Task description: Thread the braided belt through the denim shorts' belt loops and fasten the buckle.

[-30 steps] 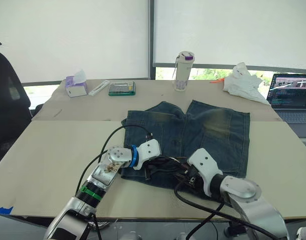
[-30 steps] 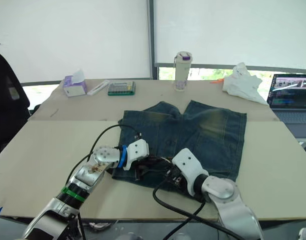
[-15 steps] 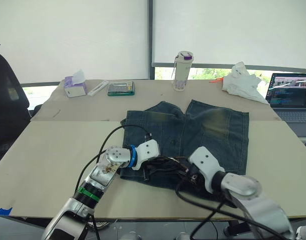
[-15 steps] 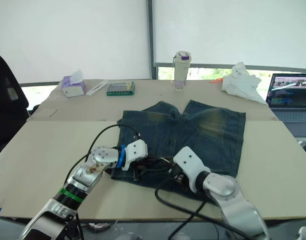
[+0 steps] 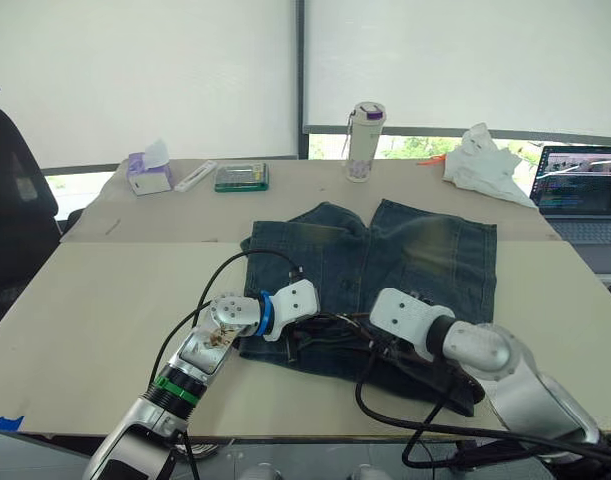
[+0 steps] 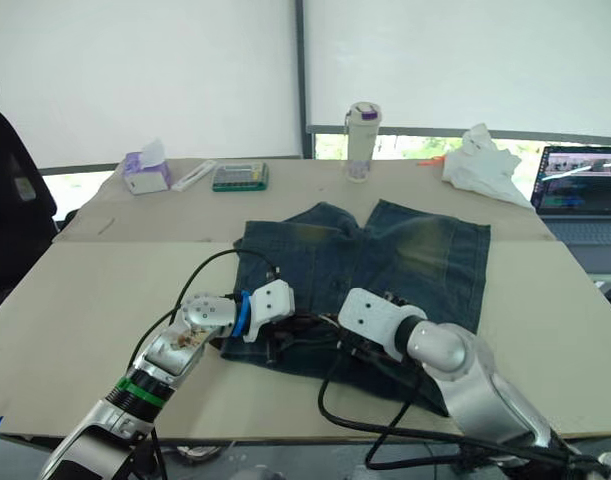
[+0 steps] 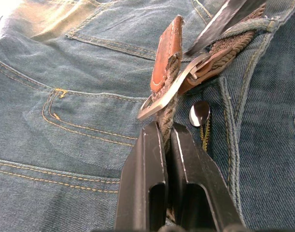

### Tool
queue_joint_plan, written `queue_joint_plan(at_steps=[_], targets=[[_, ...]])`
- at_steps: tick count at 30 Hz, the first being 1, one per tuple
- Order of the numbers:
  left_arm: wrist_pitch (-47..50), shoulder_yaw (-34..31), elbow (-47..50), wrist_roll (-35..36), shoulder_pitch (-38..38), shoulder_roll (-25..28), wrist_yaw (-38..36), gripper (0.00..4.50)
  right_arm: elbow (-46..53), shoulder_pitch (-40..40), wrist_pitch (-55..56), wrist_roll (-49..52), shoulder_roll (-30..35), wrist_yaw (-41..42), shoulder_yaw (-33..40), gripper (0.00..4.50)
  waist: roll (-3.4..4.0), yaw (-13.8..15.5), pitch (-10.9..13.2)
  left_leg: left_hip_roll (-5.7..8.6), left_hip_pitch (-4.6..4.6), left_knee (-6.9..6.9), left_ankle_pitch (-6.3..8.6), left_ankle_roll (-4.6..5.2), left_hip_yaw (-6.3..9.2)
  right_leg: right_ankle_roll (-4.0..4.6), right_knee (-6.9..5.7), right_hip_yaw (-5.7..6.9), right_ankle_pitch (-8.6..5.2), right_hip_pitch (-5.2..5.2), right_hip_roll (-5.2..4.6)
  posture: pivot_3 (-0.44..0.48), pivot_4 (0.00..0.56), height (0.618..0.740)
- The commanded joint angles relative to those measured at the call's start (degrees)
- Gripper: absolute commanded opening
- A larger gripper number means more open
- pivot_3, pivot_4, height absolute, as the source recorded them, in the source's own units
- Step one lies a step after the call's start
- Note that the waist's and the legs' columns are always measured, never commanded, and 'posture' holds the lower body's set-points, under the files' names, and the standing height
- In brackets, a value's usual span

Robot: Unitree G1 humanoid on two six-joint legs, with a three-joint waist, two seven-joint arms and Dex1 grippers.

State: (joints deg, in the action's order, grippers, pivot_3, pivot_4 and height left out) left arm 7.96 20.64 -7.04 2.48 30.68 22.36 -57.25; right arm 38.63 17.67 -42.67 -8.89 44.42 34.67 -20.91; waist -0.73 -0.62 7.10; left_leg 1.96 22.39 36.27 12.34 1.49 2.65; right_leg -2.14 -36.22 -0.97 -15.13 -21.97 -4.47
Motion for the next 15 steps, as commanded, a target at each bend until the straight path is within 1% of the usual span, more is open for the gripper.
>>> queue_joint_plan(at_steps=[1, 5, 6, 12, 15], targets=[[-0.76, -1.22, 3.02, 1.34, -0.08, 0.13, -0.43, 0.0, 0.18, 1.45, 3.32, -1.98, 0.41, 1.17, -1.0, 1.65, 0.0, -0.02, 0.0, 0.0, 0.0, 0.0, 0.0, 0.0, 0.01, 0.0, 0.01, 0.0, 0.0, 0.0, 0.0, 0.0, 0.15, 0.74], [-0.65, -1.28, 3.92, 1.73, -0.74, 0.33, -0.85, 0.0, 0.36, 1.43, 5.34, -2.88, 0.76, 2.99, -1.3, 0.26, 0.0, -0.04, 0.0, -0.01, 0.0, 0.0, 0.0, 0.0, 0.01, 0.0, 0.0, 0.0, 0.0, 0.0, 0.01, 0.0, 0.15, 0.74], [-0.6, -1.34, 4.16, 1.8, -0.92, 0.44, -0.97, 0.0, 0.76, 1.11, 5.66, -2.91, 0.94, 3.55, -1.11, 0.02, 0.0, -0.08, 0.0, -0.02, 0.0, 0.0, 0.0, 0.0, 0.01, 0.0, 0.0, 0.0, 0.0, 0.0, 0.01, 0.0, 0.15, 0.74], [-0.03, -2.4, 5.34, 3.26, -2.19, 1.42, -2.26, 0.0, 3.61, -1.61, 6.28, -3.31, 2.87, 5.2, 1.46, 0.02, 0.0, -0.02, 0.0, -0.02, 0.0, -0.01, 0.0, 0.0, 0.01, 0.0, 0.0, 0.0, 0.0, -0.01, 0.01, 0.0, 0.15, 0.74], [0.87, -3.58, 6.02, 5.42, -3.4, 3.06, -4.06, 0.0, 5.84, -4.25, 5.47, -3.47, 5.17, 5.53, 5.24, 0.02, 0.0, 0.02, 0.0, -0.03, 0.0, -0.01, 0.0, 0.0, 0.02, 0.0, 0.0, 0.0, 0.0, -0.01, 0.0, 0.0, 0.15, 0.74]])
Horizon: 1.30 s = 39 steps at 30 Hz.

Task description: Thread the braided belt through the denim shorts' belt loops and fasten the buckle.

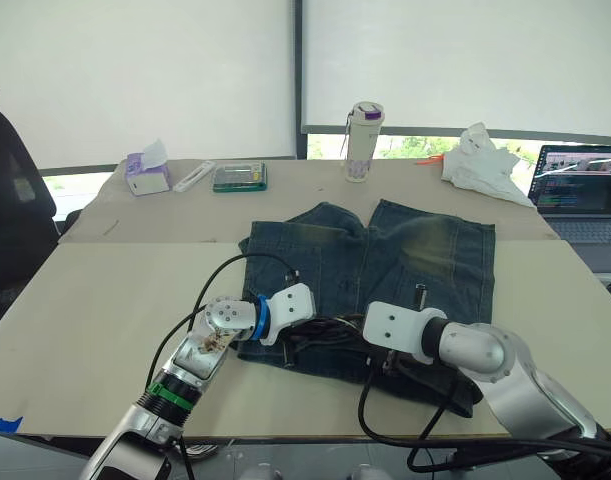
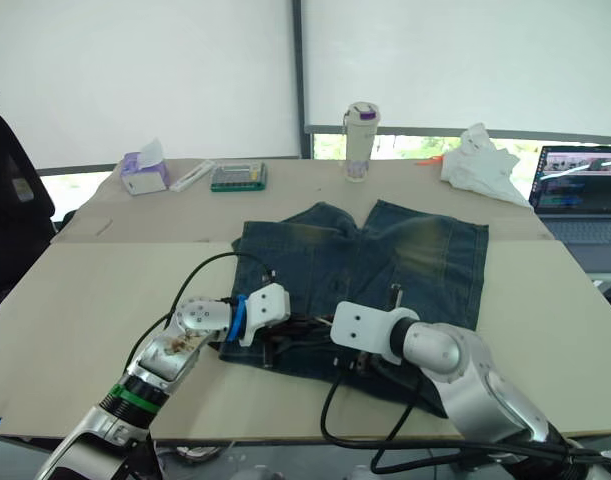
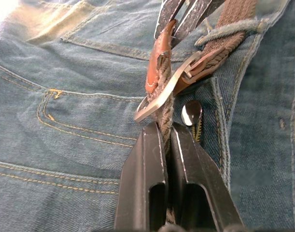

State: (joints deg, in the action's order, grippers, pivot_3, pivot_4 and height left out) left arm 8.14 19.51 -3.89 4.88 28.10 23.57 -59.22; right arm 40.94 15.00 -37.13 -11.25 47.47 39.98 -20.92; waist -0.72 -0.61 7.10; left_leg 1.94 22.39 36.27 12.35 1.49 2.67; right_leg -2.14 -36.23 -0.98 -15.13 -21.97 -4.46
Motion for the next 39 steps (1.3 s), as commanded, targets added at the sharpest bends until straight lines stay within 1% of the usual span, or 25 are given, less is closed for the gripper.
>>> queue_joint_plan(at_steps=[1, 5, 6, 7, 8, 11, 13, 19, 21, 23, 24, 25, 27, 30, 31, 34, 37, 39], targets=[[1.5, -2.96, 3.18, 3.89, -1.33, 2.63, -2.89, 0.73, 4.48, -2.56, -0.6, -1.17, 2.76, 0.2, 6.65, 0.0, 0.0, 0.03, 0.0, 0.0, 0.01, 0.0, 0.0, 0.0, 0.0, 0.0, 0.01, 0.0, 0.0, 0.0, 0.0, 0.0, 0.15, 0.74], [6.31, -4.06, 5.48, 8.06, -3.0, 5.74, -6.34, 1.97, 7.4, -5.04, -1.76, -1.4, 4.18, 0.47, 10.17, 0.0, 0.01, -0.08, 0.0, -0.02, -0.01, 0.0, 0.0, 0.0, 0.0, 0.0, 0.0, 0.0, 0.0, 0.01, 0.01, 0.0, 0.15, 0.74], [11.05, -5.14, 6.43, 11.04, -2.67, 6.14, -7.15, 2.36, 8.58, -5.57, -2.32, -1.27, 4.45, 0.76, 11.12, 0.0, 0.02, -0.04, 0.01, -0.04, -0.02, -0.01, 0.0, 0.0, -0.01, 0.0, -0.01, 0.0, 0.0, 0.0, 0.01, 0.0, 0.15, 0.74], [15.57, -6.0, 7.06, 13.81, -1.97, 6.58, -7.99, 2.64, 9.68, -5.99, -2.76, -1.11, 4.72, 1.15, 11.95, 0.0, 0.02, 0.0, 0.01, -0.05, -0.01, -0.01, 0.0, 0.0, 0.0, 0.0, -0.01, 0.01, 0.0, 0.0, 0.02, 0.0, 0.15, 0.74], [18.49, -6.41, 7.42, 15.47, -1.33, 6.96, -8.66, 2.98, 10.44, -6.27, -2.99, -1.09, 4.88, 1.38, 12.5, 0.0, 0.02, 0.07, 0.01, -0.04, 0.01, 0.0, 0.0, 0.0, 0.0, 0.0, -0.01, 0.01, 0.0, -0.01, 0.02, 0.0, 0.15, 0.74], [23.23, -7.05, 7.55, 17.95, 0.77, 7.3, -9.37, 2.98, 11.97, -6.65, -2.73, -1.05, 5.86, 2.42, 13.78, 0.0, 0.01, 0.31, 0.01, 0.0, 0.01, 0.04, 0.01, 0.01, 0.0, -0.01, 0.02, 0.04, -0.01, 0.05, -0.02, 0.0, 0.15, 0.74], [25.29, -7.42, 7.24, 19.25, 3.34, 5.99, -8.79, 2.98, 12.32, -5.33, -2.42, -1.23, 6.51, 2.99, 13.94, 0.0, 0.0, 0.48, 0.02, 0.01, 0.01, 0.05, 0.01, 0.01, -0.01, -0.02, 0.03, 0.04, -0.01, 0.05, -0.02, 0.0, 0.15, 0.74], [34.43, -8.41, 6.15, 23.48, 11.08, -1.27, -3.47, 2.98, 11.75, -1.06, -1.28, -2.64, 4.92, 3.0, 8.85, 0.0, -0.01, 0.47, 0.02, 0.01, 0.02, 0.07, 0.01, 0.01, -0.02, -0.02, 0.03, 0.04, -0.01, 0.06, 0.0, 0.0, 0.15, 0.74], [35.27, -8.0, 5.86, 23.46, 12.9, -3.57, -1.52, 2.98, 11.75, -0.2, -0.96, -3.21, 4.36, 2.99, 7.49, 0.0, -0.02, 0.47, 0.03, 0.01, 0.04, 0.08, 0.01, 0.01, -0.02, -0.02, 0.03, 0.03, -0.01, 0.05, 0.0, 0.0, 0.15, 0.74], [34.91, -6.85, 5.16, 21.76, 13.83, -4.66, 0.05, 2.39, 11.7, 0.0, -0.77, -3.9, 4.21, 2.9, 6.82, 0.0, -0.02, 0.32, 0.03, 0.02, 0.03, 0.08, 0.01, 0.01, -0.04, -0.01, 0.03, 0.0, -0.01, 0.05, 0.0, 0.0, 0.15, 0.74], [35.18, -6.82, 5.05, 22.02, 14.48, -5.5, 0.38, 2.25, 11.66, 0.08, -0.74, -4.19, 4.04, 2.8, 6.51, 0.0, -0.02, 0.22, 0.03, 0.01, 0.02, 0.08, 0.01, 0.01, -0.04, -0.01, 0.02, -0.01, -0.01, 0.05, 0.01, 0.0, 0.15, 0.74], [36.77, -7.03, 4.8, 22.6, 15.16, -6.09, 1.1, 1.88, 11.63, 0.08, -0.61, -4.63, 3.96, 2.72, 6.21, 0.0, -0.02, 0.17, 0.03, 0.0, 0.01, 0.07, 0.01, 0.01, -0.03, -0.01, 0.01, -0.01, -0.01, 0.05, 0.02, 0.0, 0.15, 0.74], [37.44, -5.88, 4.37, 21.47, 15.52, -5.32, 1.32, 1.25, 11.68, -0.15, -0.63, -5.04, 3.58, 2.62, 6.12, 0.0, -0.02, 0.05, 0.03, 0.0, 0.02, 0.07, 0.01, 0.01, -0.01, -0.01, 0.0, 0.0, -0.01, 0.03, 0.04, 0.0, 0.15, 0.74], [36.2, -2.92, 3.54, 19.01, 14.3, -2.51, -0.24, 0.18, 11.84, -0.94, -0.63, -5.68, 3.13, 2.39, 6.5, 0.0, -0.01, -0.14, 0.03, 0.0, 0.0, 0.06, 0.01, 0.01, -0.02, -0.01, 0.0, -0.02, -0.01, 0.03, 0.04, 0.0, 0.15, 0.74], [34.87, -1.25, 3.11, 17.39, 13.52, -1.18, -0.78, 0.04, 11.93, -1.3, -0.56, -5.92, 3.11, 2.28, 6.7, 0.0, -0.01, -0.12, 0.03, 0.0, -0.01, 0.04, 0.01, 0.01, -0.02, -0.01, 0.0, -0.03, -0.01, 0.03, 0.04, 0.0, 0.15, 0.74], [33.33, 4.06, 0.92, 12.42, 11.2, 2.5, -1.43, 0.04, 12.38, -2.21, -0.31, -6.36, 2.81, 1.77, 7.84, 0.0, 0.01, -0.09, 0.02, 0.0, -0.03, 0.02, 0.01, 0.01, -0.02, -0.01, 0.01, -0.03, -0.01, 0.04, 0.03, 0.0, 0.15, 0.74], [29.87, 6.42, -0.31, 8.99, 9.12, 4.54, -1.85, 0.04, 13.11, -3.09, 0.27, -6.29, 2.75, 1.94, 9.41, 0.0, 0.0, 0.0, 0.02, 0.02, -0.01, 0.03, 0.01, 0.01, -0.04, -0.01, 0.01, -0.06, -0.01, 0.02, 0.02, 0.0, 0.15, 0.74], [27.9, 6.72, -0.44, 7.83, 7.85, 5.59, -2.37, 0.04, 13.66, -3.56, 1.18, -6.11, 3.03, 2.11, 10.72, 0.0, 0.0, 0.42, 0.02, 0.02, 0.04, 0.04, 0.01, 0.01, -0.01, 0.0, 0.02, -0.03, -0.01, 0.0, 0.01, 0.0, 0.15, 0.74]])
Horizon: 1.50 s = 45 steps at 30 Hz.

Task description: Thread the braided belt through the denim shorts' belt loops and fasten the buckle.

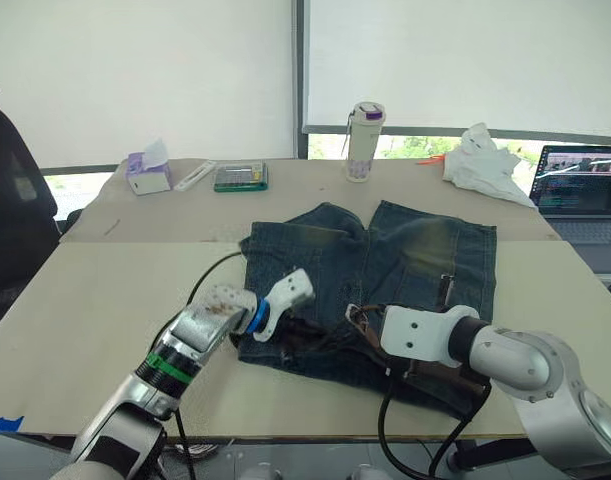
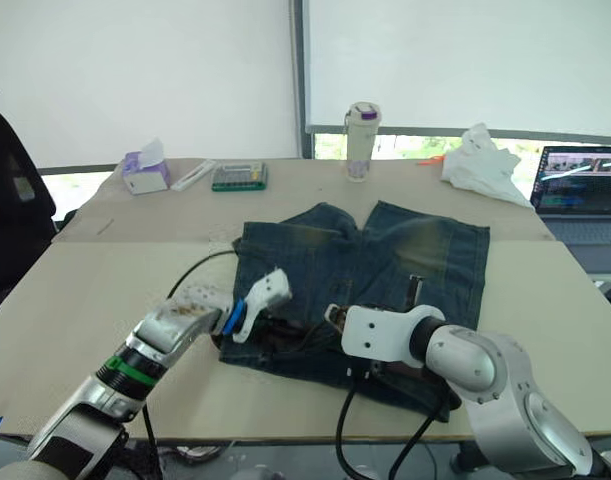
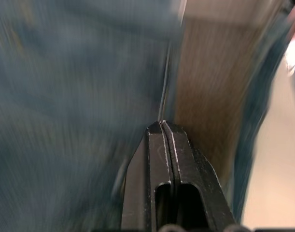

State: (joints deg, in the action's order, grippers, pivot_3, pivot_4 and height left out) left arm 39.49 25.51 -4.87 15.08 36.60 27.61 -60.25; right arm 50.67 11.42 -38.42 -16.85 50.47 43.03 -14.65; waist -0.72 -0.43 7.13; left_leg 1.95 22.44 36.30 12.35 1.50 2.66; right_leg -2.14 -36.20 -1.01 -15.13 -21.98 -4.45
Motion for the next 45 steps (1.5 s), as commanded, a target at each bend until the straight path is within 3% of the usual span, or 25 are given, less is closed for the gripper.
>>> queue_joint_plan(at_steps=[1, 3, 8, 9, 11, 16, 20, 26, 27, 33, 39, 42, 45], targets=[[-3.39, -0.08, 0.67, -1.91, -1.13, 1.68, -1.51, 0.04, 4.13, -0.24, 2.9, -0.41, 0.24, -0.78, 5.14, 0.0, 0.0, 0.37, 0.0, 0.0, 0.02, 0.0, 0.0, 0.0, 0.0, 0.0, 0.01, 0.01, 0.0, -0.02, -0.02, 0.0, 0.15, 0.74], [-3.38, -2.6, 1.23, 0.24, -1.72, 1.26, -2.13, 0.04, 4.1, -0.7, 3.99, -0.33, 0.71, -0.35, 6.08, 0.0, 0.01, 0.51, 0.0, 0.02, 0.03, 0.02, 0.0, 0.0, -0.03, 0.0, 0.02, -0.02, 0.0, -0.01, -0.06, 0.0, 0.15, 0.74], [6.49, -15.84, 6.04, 16.25, 1.65, -1.75, -4.78, 0.04, 2.55, -1.77, 7.06, -0.61, 0.97, -0.1, 6.16, 0.0, -0.02, 0.48, 0.01, -0.03, 0.07, 0.03, 0.0, 0.0, -0.01, 0.0, 0.0, 0.02, 0.0, -0.04, -0.03, 0.0, 0.15, 0.74], [6.94, -16.17, 6.87, 16.97, 2.58, -1.8, -5.09, 0.28, 1.89, -1.77, 7.96, -0.92, 1.07, -0.09, 5.8, 0.0, -0.03, 0.48, 0.02, -0.03, 0.1, 0.06, 0.0, 0.0, 0.01, 0.0, -0.01, 0.05, 0.0, -0.06, -0.01, 0.0, 0.15, 0.74], [6.04, -14.71, 8.74, 16.32, 3.87, -1.67, -5.64, 0.76, 0.7, -1.28, 9.45, -1.36, 0.96, -0.1, 5.22, 0.0, -0.01, 0.43, 0.01, -0.01, 0.1, 0.08, 0.0, 0.0, 0.01, 0.0, -0.01, 0.06, 0.0, -0.04, -0.02, 0.0, 0.15, 0.74], [-0.58, -9.13, 12.41, 9.46, 7.05, -3.79, -2.02, 2.47, -1.78, 1.41, 11.91, -1.99, 0.48, 0.92, 3.55, 0.0, -0.02, 0.43, 0.01, -0.01, -0.02, 0.06, 0.0, 0.0, -0.05, 0.0, 0.01, -0.01, 0.0, 0.05, -0.01, 0.0, 0.15, 0.74], [-6.06, -4.38, 10.75, 2.22, 8.74, -4.29, 0.36, 2.47, -2.84, 3.15, 12.28, -2.02, -0.12, 1.83, 2.79, 0.0, -0.02, 0.36, 0.01, 0.0, -0.01, 0.06, 0.0, 0.0, -0.05, 0.0, 0.0, -0.02, 0.0, 0.04, 0.01, 0.0, 0.15, 0.74], [-9.14, -2.68, 5.82, -2.66, 10.17, -6.57, 3.39, 2.47, -3.01, 4.43, 11.02, -2.1, -1.85, 2.93, 2.19, 0.0, -0.02, 0.31, 0.01, 0.0, 0.0, 0.06, 0.0, 0.0, -0.05, 0.0, 0.0, -0.03, 0.0, 0.02, 0.02, 0.0, 0.15, 0.74], [-10.37, -2.11, 5.15, -3.77, 10.18, -6.54, 3.4, 1.93, -3.03, 4.57, 10.71, -2.08, -2.18, 3.08, 2.18, 0.0, -0.03, 0.34, 0.01, 0.0, 0.01, 0.06, 0.0, 0.0, -0.05, 0.0, 0.0, -0.03, 0.0, 0.01, 0.02, 0.0, 0.15, 0.74], [-11.5, -2.74, 4.07, -3.82, 9.85, -8.4, 3.09, 0.03, -2.62, 4.99, 5.6, -0.68, -5.67, 3.35, 2.83, 0.0, -0.02, 0.39, 0.01, 0.0, 0.01, 0.06, 0.0, 0.0, -0.05, 0.0, 0.0, -0.02, 0.0, 0.02, 0.01, 0.0, 0.15, 0.74], [-10.96, -4.63, 3.79, -3.11, 8.78, -9.22, 3.87, 0.0, 2.82, 0.57, -16.24, 6.14, -15.71, 1.93, 9.56, 2.02, -0.03, 0.52, 0.0, 0.0, 0.03, 0.09, 0.0, 0.0, 0.0, 0.0, -0.01, 0.0, 0.0, 0.03, 0.02, 0.0, 0.15, 0.74], [-11.53, -4.94, 3.77, -3.18, 8.01, -9.43, 4.32, 0.0, 2.67, -1.03, -20.99, 7.78, -19.18, -0.59, 8.19, 1.87, 0.07, 0.58, -0.03, 0.03, 0.03, 0.09, 0.0, 0.0, 0.01, 0.0, -0.03, -0.03, 0.0, 0.03, -0.01, 0.0, 0.15, 0.74], [-10.73, -5.95, 4.6, -2.12, 7.09, -10.25, 4.81, 0.0, 0.28, -1.81, -21.44, 10.68, -24.11, -3.34, 5.77, 0.85, 0.08, 0.3, -0.03, 0.01, 0.01, 0.08, 0.0, 0.01, 0.03, 0.0, -0.04, -0.02, 0.0, 0.0, 0.02, 0.0, 0.15, 0.74]])
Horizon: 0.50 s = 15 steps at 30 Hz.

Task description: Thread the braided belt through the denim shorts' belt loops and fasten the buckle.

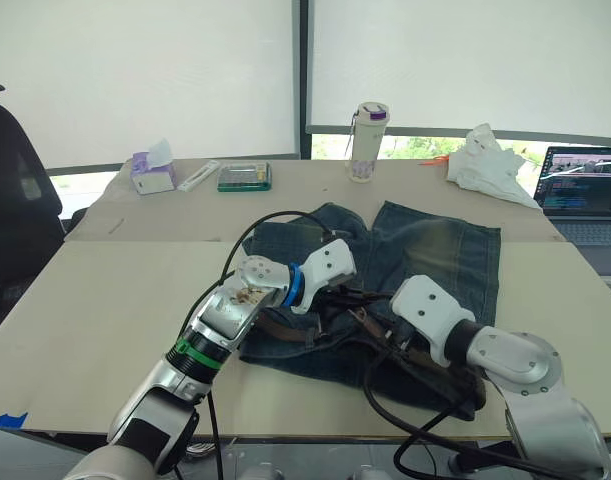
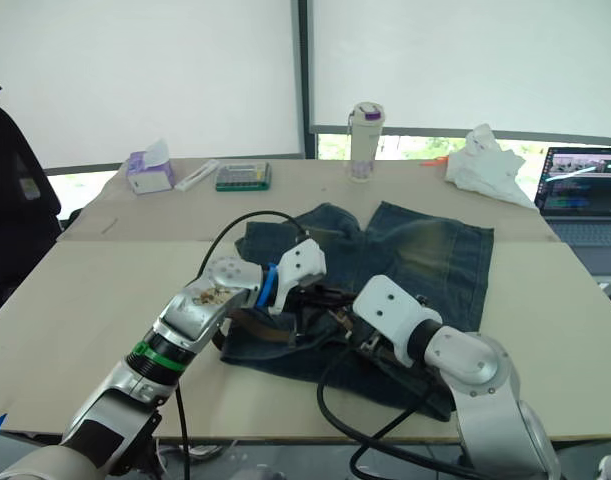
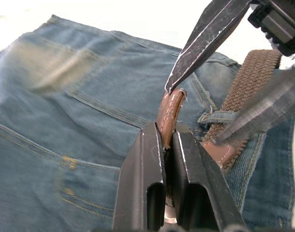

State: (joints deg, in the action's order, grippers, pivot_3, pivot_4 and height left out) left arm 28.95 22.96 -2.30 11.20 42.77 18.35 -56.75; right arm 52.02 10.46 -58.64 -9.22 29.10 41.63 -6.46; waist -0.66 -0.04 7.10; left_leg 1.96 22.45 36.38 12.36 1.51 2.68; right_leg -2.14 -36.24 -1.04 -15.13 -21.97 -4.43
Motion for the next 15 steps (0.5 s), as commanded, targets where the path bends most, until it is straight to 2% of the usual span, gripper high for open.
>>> queue_joint_plan(at_steps=[1, 3, 8, 15], targets=[[0.24, -3.61, 2.46, 2.08, 0.6, -1.13, 1.32, 0.0, -2.27, -0.8, -0.44, 3.06, -3.31, -2.9, -3.3, 0.52, 0.03, -0.2, -0.01, 0.0, -0.02, -0.02, 0.0, 0.0, 0.0, 0.0, -0.03, 0.0, 0.0, -0.01, 0.0, 0.0, 0.15, 0.74], [1.05, -3.98, 3.2, 2.72, -0.09, -1.31, 1.09, 0.0, -4.57, -0.21, 0.76, 3.33, -4.16, -4.22, -4.55, 0.02, 0.03, -0.43, -0.01, 0.01, -0.03, -0.05, 0.0, 0.0, -0.01, 0.0, -0.05, -0.02, 0.0, -0.03, 0.0, 0.0, 0.15, 0.74], [6.03, -7.55, 2.93, 5.85, -0.26, -4.14, 3.29, 0.0, -10.99, 0.79, 5.53, 4.5, -2.68, -3.03, -10.86, 0.02, 0.03, -0.69, -0.01, 0.02, -0.06, -0.05, 0.0, 0.0, 0.0, 0.0, -0.07, 0.0, 0.0, -0.03, 0.01, 0.0, 0.15, 0.74], [10.94, -9.77, 4.16, 6.92, -1.13, -5.77, 6.04, 0.0, -16.26, 1.28, 9.24, 5.95, -3.49, -3.16, -10.23, 0.02, 0.03, -0.72, -0.01, 0.01, -0.08, -0.06, 0.0, 0.0, -0.01, 0.0, -0.08, 0.0, 0.0, -0.03, 0.01, 0.0, 0.15, 0.74]])
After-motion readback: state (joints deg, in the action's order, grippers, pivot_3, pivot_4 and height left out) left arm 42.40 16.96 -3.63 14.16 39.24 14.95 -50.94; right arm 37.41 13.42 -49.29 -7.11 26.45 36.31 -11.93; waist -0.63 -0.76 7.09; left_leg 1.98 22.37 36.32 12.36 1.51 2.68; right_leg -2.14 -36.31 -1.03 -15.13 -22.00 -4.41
